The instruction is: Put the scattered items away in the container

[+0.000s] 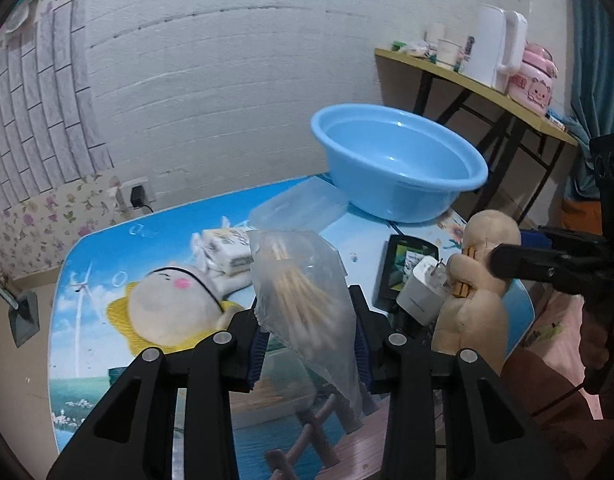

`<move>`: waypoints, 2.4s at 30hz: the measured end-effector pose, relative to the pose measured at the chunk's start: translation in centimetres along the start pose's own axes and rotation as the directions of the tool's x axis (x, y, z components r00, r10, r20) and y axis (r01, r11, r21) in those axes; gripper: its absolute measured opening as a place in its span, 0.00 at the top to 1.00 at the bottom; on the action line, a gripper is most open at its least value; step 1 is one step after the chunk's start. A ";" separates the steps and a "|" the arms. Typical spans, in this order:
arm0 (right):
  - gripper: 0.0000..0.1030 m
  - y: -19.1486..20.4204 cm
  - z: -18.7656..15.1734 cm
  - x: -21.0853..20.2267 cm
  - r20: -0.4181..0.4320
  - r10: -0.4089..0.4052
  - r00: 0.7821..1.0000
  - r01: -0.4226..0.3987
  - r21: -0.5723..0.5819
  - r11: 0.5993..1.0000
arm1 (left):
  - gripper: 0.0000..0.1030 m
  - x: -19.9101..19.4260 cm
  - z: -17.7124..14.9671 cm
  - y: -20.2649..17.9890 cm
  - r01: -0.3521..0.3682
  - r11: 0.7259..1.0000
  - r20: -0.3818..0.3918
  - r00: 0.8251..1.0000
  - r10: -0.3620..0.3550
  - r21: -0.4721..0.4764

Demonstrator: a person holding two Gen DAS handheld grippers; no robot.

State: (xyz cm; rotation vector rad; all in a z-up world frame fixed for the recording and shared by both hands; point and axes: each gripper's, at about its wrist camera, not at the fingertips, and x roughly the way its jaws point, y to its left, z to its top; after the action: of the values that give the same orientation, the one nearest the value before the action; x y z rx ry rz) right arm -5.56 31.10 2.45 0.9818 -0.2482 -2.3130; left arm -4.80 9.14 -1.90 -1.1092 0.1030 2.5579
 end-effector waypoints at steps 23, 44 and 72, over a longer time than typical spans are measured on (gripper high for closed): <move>0.57 -3.7 -2.3 -3.0 -0.007 -0.048 0.999 0.048 0.018 0.999 | 0.35 3.4 0.2 -5.7 0.079 0.987 -0.074 0.995 -0.069 0.141; 0.57 -9.1 -5.0 -4.3 -0.077 -0.038 0.996 0.040 0.031 0.999 | 0.28 8.4 1.5 -13.9 0.265 0.880 -0.226 0.956 -0.186 0.394; 0.57 -12.2 -5.6 -5.0 -0.131 0.074 0.989 -0.074 0.003 0.997 | 0.30 10.6 2.5 -18.6 0.461 0.502 -0.421 0.885 -0.198 0.732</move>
State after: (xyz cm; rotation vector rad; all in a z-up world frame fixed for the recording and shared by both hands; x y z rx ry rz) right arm -4.47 44.15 -3.31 1.1006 -0.2248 -2.1712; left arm -6.85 30.08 -6.49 -0.9436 0.9580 1.6103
